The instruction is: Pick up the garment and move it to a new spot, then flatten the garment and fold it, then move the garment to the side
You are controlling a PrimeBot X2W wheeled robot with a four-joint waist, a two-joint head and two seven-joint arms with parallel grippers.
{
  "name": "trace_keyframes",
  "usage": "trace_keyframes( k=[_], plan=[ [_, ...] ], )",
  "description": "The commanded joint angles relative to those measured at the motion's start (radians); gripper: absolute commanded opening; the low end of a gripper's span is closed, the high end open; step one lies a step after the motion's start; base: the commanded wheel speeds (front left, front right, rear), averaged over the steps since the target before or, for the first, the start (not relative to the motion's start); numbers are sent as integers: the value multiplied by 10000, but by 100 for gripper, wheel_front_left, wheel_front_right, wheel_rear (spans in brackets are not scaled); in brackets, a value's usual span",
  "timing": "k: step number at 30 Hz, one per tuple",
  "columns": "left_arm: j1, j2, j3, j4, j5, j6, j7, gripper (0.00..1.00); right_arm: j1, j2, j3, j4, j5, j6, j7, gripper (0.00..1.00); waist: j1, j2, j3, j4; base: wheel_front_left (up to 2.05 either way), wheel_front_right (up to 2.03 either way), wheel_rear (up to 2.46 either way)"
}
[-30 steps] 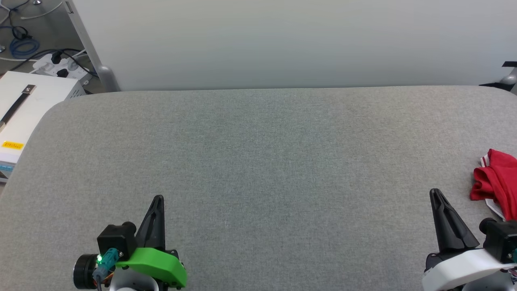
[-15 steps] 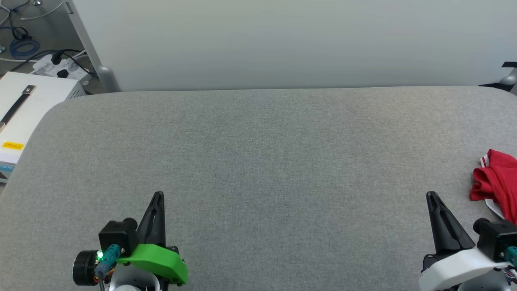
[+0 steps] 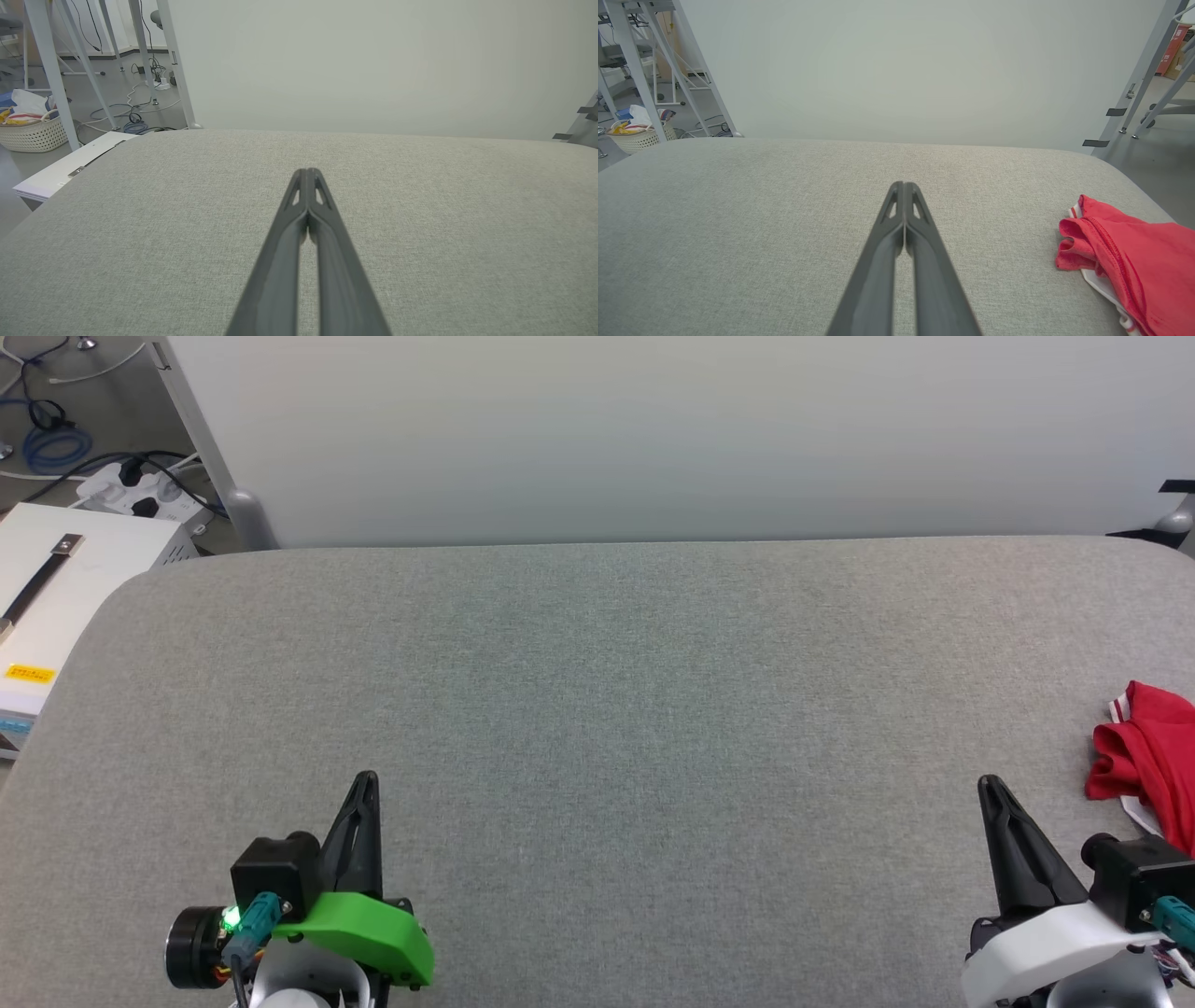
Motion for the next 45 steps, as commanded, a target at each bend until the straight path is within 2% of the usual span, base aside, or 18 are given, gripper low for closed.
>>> trace_keyframes(
  k=[1, 45],
  plan=[
    [57, -109, 76, -82, 137, -80, 56, 0, -207, 21, 26, 79, -129, -2, -41, 0, 0, -1, -1, 0, 0, 0, 0],
    [127, -890, 1060, -626, 1669, -531, 964, 0, -811, 143, 127, 1038, -793, -5, -138, 0, 0, -1, -51, -4, 0, 0, 0]
  ],
)
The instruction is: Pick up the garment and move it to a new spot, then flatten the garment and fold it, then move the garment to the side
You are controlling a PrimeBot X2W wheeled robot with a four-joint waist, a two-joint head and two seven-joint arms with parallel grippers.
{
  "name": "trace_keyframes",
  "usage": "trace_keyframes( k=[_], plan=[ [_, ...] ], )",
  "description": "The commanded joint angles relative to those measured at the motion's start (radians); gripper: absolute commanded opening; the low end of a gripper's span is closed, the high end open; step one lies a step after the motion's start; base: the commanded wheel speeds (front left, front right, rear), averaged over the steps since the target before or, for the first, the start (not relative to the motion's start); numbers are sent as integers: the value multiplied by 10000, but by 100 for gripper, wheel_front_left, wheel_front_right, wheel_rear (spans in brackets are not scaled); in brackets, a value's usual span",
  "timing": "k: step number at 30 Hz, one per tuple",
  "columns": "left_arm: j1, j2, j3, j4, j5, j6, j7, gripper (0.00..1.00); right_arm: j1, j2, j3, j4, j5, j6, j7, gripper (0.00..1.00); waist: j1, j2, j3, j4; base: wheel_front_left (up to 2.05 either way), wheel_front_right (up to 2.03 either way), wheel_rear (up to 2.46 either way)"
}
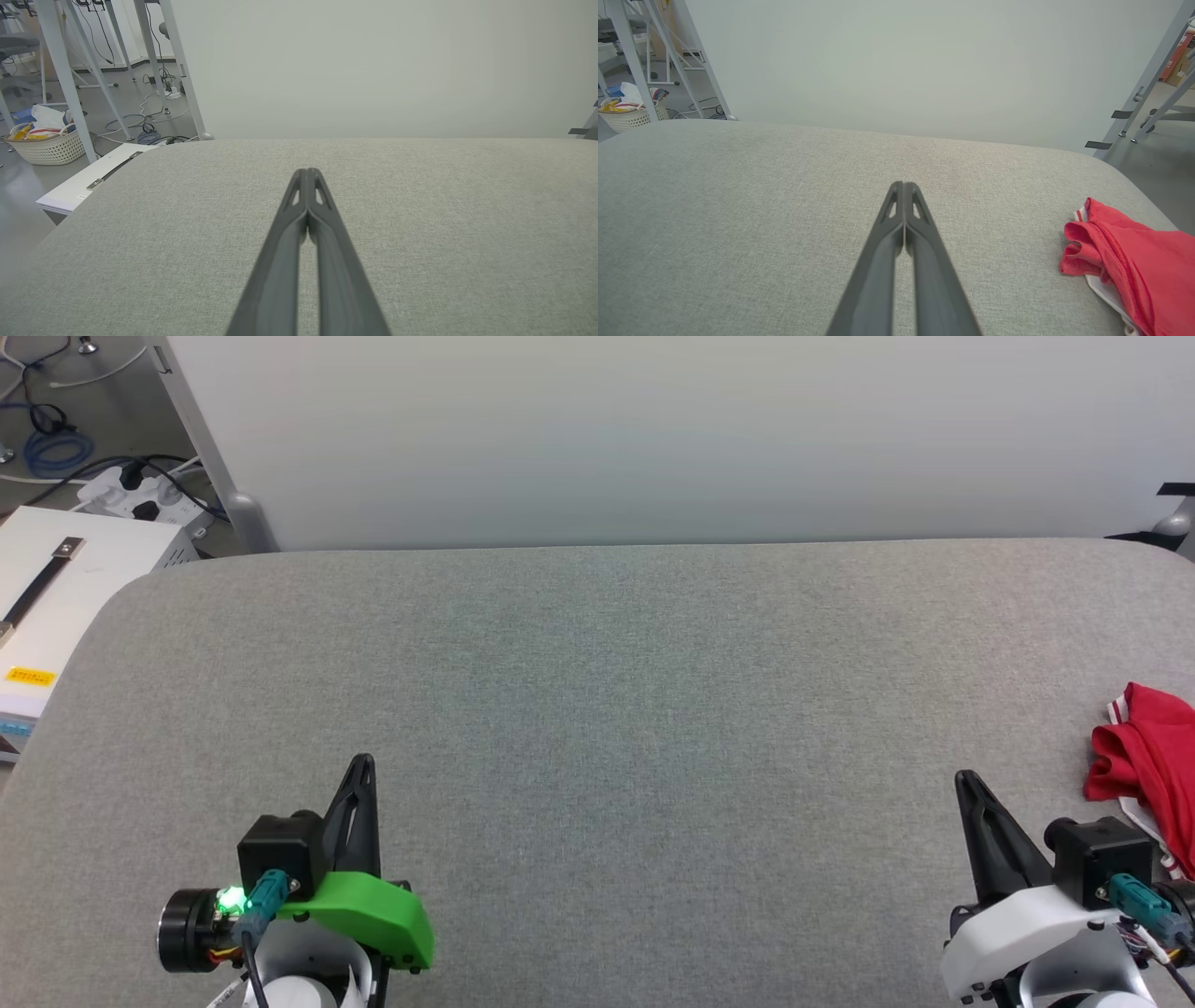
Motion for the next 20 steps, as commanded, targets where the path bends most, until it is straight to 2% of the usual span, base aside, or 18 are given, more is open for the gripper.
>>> trace_keyframes(
  k=[1, 20],
  plan=[
    [121, -88, 86, -67, 181, -91, 53, 0, -218, 41, 26, 75, -134, -5, -50, 0, 0, 0, -2, 0, 0, 0, 0],
    [149, -404, 484, -287, 801, -273, 421, 0, -463, 90, 67, 464, -403, -6, -90, 0, 0, 0, -22, -2, 0, 0, 0]
  ],
)
